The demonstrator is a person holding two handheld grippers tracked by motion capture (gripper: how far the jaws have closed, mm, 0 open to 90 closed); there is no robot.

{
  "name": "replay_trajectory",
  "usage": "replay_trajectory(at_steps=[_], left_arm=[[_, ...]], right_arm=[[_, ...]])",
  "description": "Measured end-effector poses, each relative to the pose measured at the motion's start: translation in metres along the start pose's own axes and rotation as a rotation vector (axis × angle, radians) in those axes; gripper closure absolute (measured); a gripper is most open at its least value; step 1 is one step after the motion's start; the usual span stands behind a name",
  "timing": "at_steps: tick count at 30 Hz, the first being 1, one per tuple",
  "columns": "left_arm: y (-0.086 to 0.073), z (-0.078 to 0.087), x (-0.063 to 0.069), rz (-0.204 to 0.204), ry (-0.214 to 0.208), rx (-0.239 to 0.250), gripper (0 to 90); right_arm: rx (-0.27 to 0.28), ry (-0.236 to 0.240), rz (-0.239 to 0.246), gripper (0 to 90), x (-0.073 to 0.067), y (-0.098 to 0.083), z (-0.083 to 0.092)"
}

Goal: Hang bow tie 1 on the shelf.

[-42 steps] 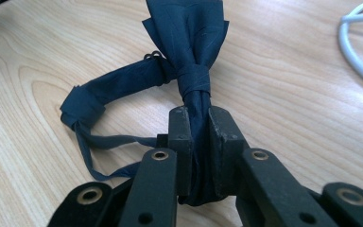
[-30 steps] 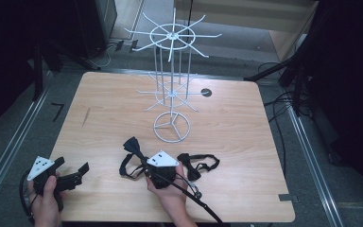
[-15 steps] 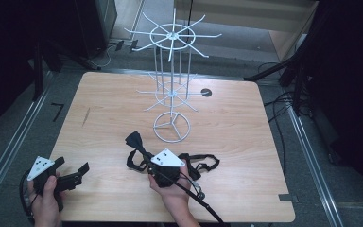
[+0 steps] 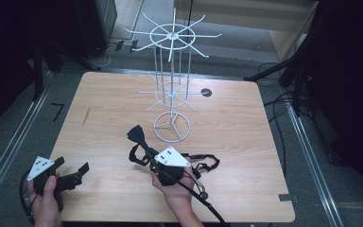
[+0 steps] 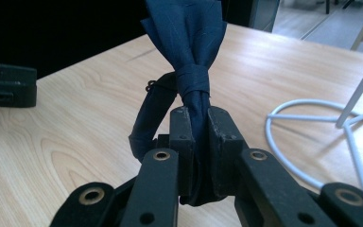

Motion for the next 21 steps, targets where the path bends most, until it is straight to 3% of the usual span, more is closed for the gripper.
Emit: replay_trajectory(at_steps=[21], left_arm=[[0.0, 0.0, 0.0, 0.0, 0.0, 0.0, 0.0]], right_arm=[[0.089, -0.071, -0.006, 83.0, 0.028, 0.03, 0.031]])
Point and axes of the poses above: each handheld gripper's, and its own axes: z roughly backward along the jaws, y roughly out of its top, x roughly to its right, the point moved 10 cm from there along -z, roughly forward along the jaws, and after that the axes turned 10 degrees about z, right-handed, at the moved point
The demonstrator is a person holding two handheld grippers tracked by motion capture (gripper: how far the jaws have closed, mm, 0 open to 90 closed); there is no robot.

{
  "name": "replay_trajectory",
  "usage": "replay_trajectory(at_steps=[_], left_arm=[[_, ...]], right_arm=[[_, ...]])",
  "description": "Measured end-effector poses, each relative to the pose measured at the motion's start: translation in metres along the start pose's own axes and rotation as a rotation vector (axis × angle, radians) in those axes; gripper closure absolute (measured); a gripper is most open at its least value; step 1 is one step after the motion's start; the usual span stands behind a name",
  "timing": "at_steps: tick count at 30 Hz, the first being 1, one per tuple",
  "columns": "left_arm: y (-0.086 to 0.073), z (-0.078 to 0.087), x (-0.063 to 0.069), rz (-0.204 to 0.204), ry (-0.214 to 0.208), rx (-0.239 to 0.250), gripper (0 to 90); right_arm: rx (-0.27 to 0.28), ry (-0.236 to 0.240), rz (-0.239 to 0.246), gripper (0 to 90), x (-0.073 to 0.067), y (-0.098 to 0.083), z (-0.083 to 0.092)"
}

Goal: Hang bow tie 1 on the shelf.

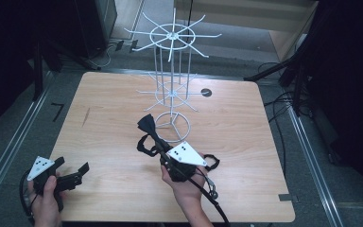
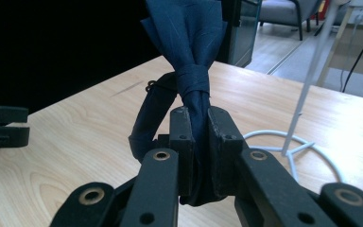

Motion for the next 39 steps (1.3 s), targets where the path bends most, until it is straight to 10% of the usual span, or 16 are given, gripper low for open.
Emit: replay_trajectory(at_steps=[39], left_arm=[[0.0, 0.0, 0.0, -0.001, 0.0, -0.002, 0.0]], right_arm=[[0.094, -0.064, 0.012, 82.9, 0.025, 0.041, 0.026]])
Point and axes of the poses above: each handheld gripper's, and its own axes: z roughly backward along the jaws, y roughly out of its top, x roughly to its right, the point moved 10 cm from there along -z, roughly forward along the jaws, and after that the axes turned 10 degrees about z, right-handed, at the moved point
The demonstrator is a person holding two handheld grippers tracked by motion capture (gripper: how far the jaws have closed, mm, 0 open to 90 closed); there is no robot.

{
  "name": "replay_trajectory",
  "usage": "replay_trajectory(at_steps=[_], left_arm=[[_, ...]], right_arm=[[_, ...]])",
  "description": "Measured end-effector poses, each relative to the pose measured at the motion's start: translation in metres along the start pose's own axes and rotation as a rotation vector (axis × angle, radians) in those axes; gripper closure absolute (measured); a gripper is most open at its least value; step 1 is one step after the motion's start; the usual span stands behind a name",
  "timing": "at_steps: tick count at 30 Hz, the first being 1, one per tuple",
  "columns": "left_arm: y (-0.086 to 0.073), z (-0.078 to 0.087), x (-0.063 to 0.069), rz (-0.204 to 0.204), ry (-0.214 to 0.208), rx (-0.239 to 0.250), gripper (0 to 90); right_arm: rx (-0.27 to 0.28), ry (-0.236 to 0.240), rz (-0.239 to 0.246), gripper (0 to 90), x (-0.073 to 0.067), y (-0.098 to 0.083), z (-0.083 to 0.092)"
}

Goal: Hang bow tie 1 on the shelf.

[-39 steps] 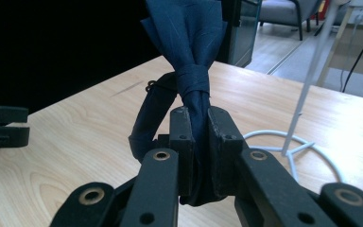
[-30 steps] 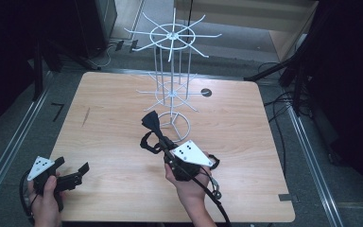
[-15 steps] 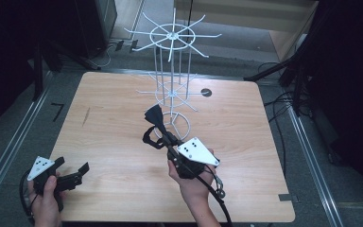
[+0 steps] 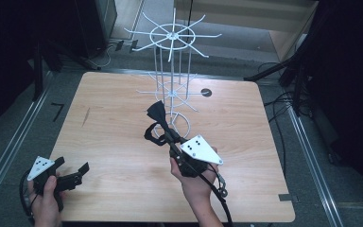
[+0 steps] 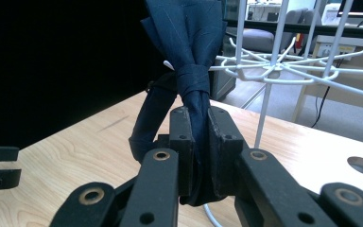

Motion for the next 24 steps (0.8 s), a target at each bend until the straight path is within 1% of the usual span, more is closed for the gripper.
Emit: replay_trajectory(at_steps=[16, 24], left_arm=[[0.0, 0.0, 0.0, 0.0, -0.001, -0.002, 0.0], [0.0, 0.0, 0.0, 0.001, -0.001, -0.001, 0.0]], right_arm=[[0.023, -0.022, 0.008, 83.0, 0.01, 0.013, 0.006], [0.023, -0.029, 0.011, 82.9, 0.014, 0.015, 0.007]])
Point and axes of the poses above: each handheld gripper's, and its own axes: z roughly backward along the jaws, y roughly out of its top, x roughly to its right, the point moved 10 cm from there along -z, roughly forward along the jaws, and after that the axes turned 10 degrees about z, right-handed, at the moved point
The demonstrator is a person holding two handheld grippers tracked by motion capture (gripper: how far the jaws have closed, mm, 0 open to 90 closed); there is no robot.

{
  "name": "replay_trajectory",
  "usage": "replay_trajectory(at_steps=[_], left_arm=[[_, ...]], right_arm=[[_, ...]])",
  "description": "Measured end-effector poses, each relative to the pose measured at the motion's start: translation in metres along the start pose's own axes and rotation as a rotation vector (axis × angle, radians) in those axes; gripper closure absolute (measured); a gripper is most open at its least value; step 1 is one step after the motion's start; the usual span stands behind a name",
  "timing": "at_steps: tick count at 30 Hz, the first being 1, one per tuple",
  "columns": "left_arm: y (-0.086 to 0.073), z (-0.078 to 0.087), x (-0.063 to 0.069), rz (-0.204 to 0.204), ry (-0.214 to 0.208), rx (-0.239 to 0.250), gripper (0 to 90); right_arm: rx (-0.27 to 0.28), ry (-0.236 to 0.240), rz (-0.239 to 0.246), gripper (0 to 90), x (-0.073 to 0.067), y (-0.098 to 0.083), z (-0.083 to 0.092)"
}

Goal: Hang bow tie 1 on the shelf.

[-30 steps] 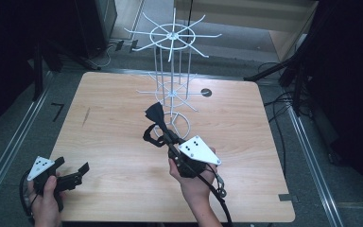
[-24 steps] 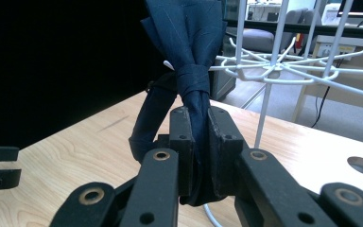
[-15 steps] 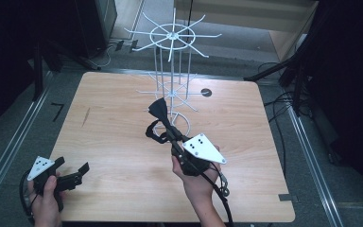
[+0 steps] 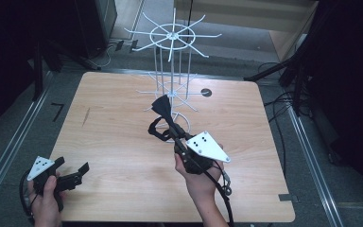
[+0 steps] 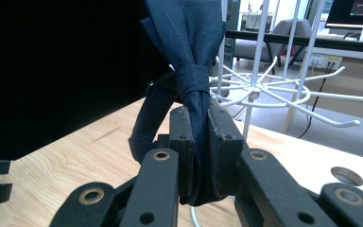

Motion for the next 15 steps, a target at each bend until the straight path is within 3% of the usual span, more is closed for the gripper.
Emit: replay_trajectory(at_steps=[15], left_arm=[[0.0001, 0.0, -0.0001, 0.001, -0.001, 0.0, 0.0]], right_arm=[[-0.006, -0.015, -0.011, 82.9, 0.009, 0.0002, 0.0012]])
Point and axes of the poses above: each handheld gripper's, and its own axes: z roughly backward along the jaws, y roughly out of its top, x roughly to its right, the point moved 10 cm from there along -z, roughly forward along the jaws, and after that the axes turned 10 degrees about z, right-handed, at the moved point
